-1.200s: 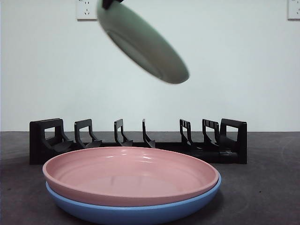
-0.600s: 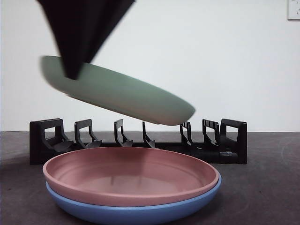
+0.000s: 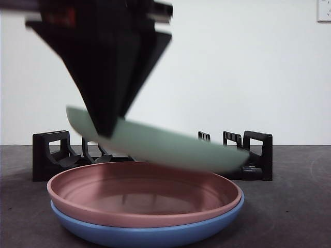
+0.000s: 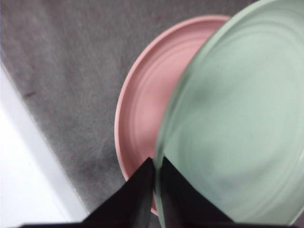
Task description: Place the plate
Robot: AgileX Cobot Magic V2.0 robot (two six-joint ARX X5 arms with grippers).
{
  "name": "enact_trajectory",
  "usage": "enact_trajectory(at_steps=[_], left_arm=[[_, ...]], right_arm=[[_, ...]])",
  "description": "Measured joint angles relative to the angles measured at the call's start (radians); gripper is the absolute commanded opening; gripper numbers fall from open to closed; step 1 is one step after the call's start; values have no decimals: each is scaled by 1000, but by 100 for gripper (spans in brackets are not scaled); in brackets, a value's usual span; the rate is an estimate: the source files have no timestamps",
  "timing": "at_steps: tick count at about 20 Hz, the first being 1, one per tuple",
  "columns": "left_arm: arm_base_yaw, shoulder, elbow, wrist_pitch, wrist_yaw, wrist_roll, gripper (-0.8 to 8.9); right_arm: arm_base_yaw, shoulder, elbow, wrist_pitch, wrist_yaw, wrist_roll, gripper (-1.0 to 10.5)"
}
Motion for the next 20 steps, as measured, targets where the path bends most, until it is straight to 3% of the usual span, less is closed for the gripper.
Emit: enact_trajectory(at_steps=[9, 14, 18, 20], left_arm=[[0, 0, 0, 0, 0, 0, 281], [0, 0, 0, 0, 0, 0, 281], [0, 0, 0, 0, 0, 0, 282], [0, 0, 0, 0, 0, 0, 282]], right_arm=[[18, 0, -110, 180, -66, 5, 27], [18, 0, -110, 196, -80, 5, 139], [19, 0, -110, 213, -125, 5, 306], [19, -1, -110, 219, -143, 4, 309]])
